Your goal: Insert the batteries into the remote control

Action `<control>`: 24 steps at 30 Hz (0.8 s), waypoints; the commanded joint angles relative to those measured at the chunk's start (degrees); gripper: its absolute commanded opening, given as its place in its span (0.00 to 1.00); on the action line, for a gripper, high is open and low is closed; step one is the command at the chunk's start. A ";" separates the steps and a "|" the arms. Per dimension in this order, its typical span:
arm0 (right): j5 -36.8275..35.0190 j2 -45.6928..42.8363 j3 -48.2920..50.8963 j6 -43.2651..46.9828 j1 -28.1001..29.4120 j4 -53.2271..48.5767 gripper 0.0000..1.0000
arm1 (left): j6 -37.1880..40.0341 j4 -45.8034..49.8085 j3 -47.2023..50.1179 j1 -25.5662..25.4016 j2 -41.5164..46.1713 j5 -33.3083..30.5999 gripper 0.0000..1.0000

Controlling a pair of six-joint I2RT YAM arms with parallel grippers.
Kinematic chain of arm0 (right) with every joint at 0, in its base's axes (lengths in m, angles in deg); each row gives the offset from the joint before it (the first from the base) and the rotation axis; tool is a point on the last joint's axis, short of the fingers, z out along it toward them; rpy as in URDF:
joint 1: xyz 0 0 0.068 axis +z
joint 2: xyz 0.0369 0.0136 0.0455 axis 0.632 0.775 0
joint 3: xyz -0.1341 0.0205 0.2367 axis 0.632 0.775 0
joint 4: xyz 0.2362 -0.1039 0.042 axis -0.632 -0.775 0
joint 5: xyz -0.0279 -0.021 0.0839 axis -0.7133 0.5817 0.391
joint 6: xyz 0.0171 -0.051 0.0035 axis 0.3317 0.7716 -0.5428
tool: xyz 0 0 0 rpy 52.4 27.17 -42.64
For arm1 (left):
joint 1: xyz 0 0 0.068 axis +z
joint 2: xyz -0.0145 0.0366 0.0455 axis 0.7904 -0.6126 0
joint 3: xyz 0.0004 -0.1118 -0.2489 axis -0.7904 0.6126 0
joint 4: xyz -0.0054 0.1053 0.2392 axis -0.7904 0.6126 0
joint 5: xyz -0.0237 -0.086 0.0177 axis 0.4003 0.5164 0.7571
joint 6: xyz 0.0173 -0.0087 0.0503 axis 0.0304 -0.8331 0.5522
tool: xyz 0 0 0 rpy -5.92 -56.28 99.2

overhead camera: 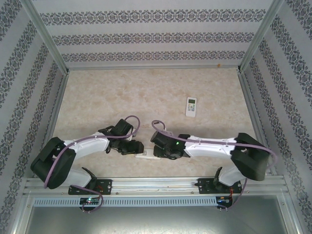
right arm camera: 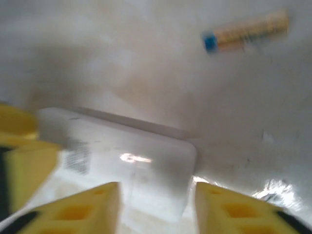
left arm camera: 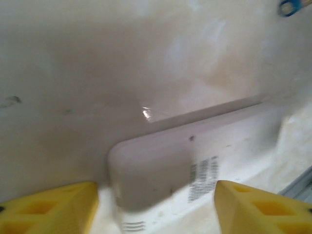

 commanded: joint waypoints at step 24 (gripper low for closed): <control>11.93 16.48 -7.94 88.41 -0.77 1.33 0.73 | -12.52 0.94 10.12 10.22 36.02 -7.49 0.98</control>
